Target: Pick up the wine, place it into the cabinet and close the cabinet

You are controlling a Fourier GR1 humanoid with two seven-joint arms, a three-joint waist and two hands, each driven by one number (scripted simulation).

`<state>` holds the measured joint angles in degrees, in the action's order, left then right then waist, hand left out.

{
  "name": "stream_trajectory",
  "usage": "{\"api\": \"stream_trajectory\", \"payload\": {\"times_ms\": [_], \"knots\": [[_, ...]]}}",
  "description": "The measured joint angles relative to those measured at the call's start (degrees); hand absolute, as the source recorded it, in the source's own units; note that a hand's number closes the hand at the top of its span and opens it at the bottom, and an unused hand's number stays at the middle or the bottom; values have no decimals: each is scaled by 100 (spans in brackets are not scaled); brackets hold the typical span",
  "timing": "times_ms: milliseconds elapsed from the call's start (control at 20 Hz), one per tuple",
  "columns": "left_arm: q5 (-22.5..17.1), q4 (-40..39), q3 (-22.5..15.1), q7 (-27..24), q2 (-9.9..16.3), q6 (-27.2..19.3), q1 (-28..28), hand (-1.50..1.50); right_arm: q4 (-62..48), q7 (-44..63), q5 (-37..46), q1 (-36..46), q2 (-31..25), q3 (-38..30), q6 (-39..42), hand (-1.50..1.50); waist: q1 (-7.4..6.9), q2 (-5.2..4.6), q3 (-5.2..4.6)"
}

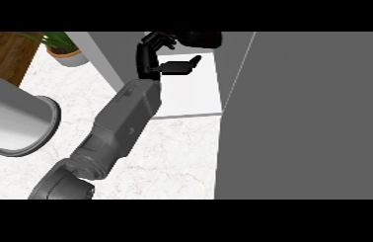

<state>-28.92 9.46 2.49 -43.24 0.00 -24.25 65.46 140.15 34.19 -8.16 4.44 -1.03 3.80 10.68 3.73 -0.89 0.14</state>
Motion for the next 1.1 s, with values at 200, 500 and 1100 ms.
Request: {"api": "stream_trajectory", "payload": {"times_ms": [200,500,1100], "knots": [[76,-156,8,-21,16,-105,2,-150,-8,38,-7,58,-11,-8,1,-150,11,-5,4],[209,-310,-17,-56,9,-290,-2,-150,-9,28,-7,34,15,21,-5,-150,11,-10,1],[358,-361,0,-300,1,-443,-162,-150,-51,-36,31,43,60,148,10,-150,56,-37,3]]}}
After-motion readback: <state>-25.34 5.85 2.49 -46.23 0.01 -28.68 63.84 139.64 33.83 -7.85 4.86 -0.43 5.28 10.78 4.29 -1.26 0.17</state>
